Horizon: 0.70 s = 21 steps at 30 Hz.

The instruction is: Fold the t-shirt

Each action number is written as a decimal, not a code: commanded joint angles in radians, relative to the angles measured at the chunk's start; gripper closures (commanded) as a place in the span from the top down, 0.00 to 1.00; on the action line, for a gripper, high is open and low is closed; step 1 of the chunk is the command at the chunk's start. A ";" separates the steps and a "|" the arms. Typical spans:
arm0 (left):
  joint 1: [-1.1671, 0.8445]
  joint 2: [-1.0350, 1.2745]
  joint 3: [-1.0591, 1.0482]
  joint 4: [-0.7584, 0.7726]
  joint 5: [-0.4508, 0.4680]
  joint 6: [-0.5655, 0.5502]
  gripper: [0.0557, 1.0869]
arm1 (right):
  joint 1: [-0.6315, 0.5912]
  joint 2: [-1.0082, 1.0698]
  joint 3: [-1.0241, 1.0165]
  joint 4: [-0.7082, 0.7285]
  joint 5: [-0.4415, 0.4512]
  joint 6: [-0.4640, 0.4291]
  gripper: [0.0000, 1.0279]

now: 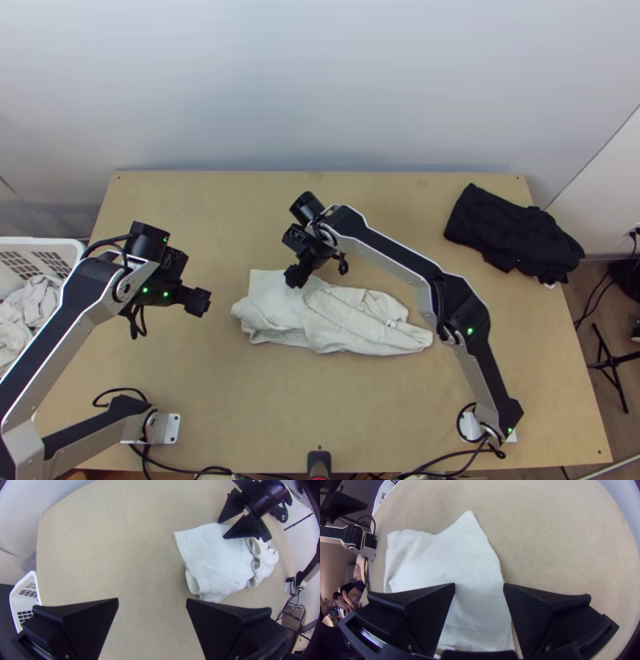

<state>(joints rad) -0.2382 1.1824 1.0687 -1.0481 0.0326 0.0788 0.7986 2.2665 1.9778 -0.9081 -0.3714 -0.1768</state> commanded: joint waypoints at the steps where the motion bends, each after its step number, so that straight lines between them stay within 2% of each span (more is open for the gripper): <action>1: 0.000 -0.007 -0.013 0.005 0.000 0.001 0.96 | 0.001 0.021 0.013 0.008 -0.001 -0.006 0.54; 5: -0.001 -0.007 -0.021 0.010 0.001 0.001 0.96 | 0.001 0.021 0.016 0.014 -0.003 -0.006 0.47; 8: -0.006 -0.007 -0.029 0.014 0.001 0.001 0.96 | 0.001 0.021 0.007 0.032 -0.006 -0.009 0.31; 10: -0.009 -0.009 -0.033 0.016 0.001 -0.001 0.96 | -0.001 0.021 0.004 0.040 -0.011 -0.012 0.23; 12: -0.010 -0.010 -0.038 0.016 0.001 0.001 0.96 | -0.001 0.021 0.001 0.044 -0.012 -0.016 0.22; 19: -0.023 -0.015 -0.053 0.022 0.001 -0.001 0.96 | 0.001 0.019 -0.004 0.052 -0.024 -0.046 0.03; 21: -0.029 -0.015 -0.056 0.025 0.001 -0.001 0.96 | 0.001 0.018 -0.008 0.052 -0.027 -0.047 0.03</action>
<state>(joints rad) -0.2535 1.1694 1.0260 -1.0294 0.0330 0.0788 0.7982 2.2860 1.9774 -0.8631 -0.3866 -0.2104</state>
